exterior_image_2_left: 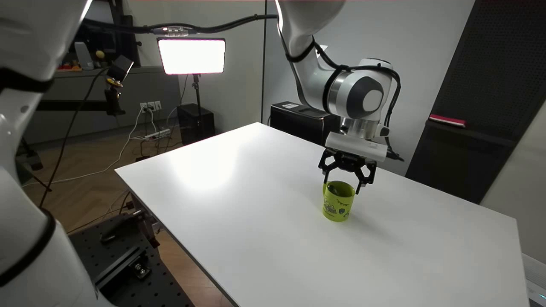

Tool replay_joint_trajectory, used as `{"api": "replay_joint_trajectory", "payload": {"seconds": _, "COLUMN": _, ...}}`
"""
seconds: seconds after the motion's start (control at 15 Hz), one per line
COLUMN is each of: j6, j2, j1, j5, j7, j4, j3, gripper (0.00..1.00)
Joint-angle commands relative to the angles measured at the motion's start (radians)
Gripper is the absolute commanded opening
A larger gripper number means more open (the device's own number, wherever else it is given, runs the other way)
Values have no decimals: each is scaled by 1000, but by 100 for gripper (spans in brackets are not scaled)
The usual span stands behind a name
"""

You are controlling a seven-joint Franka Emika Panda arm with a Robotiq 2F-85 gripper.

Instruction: Remove the marker out of the cup and put it on the table

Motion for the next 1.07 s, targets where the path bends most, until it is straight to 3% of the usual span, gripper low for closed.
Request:
{"api": "replay_joint_trajectory", "payload": {"seconds": 0.0, "j6": -18, "j2": 22, "j1": 13, "j5": -32, "j7": 57, "j4": 41, "j3": -1, "gripper": 100}}
{"api": "replay_joint_trajectory", "payload": {"seconds": 1.0, "j6": -21, "j2": 31, "j1": 15, "j5": -46, "j7": 76, "j4": 49, "j3": -5, "gripper": 100}}
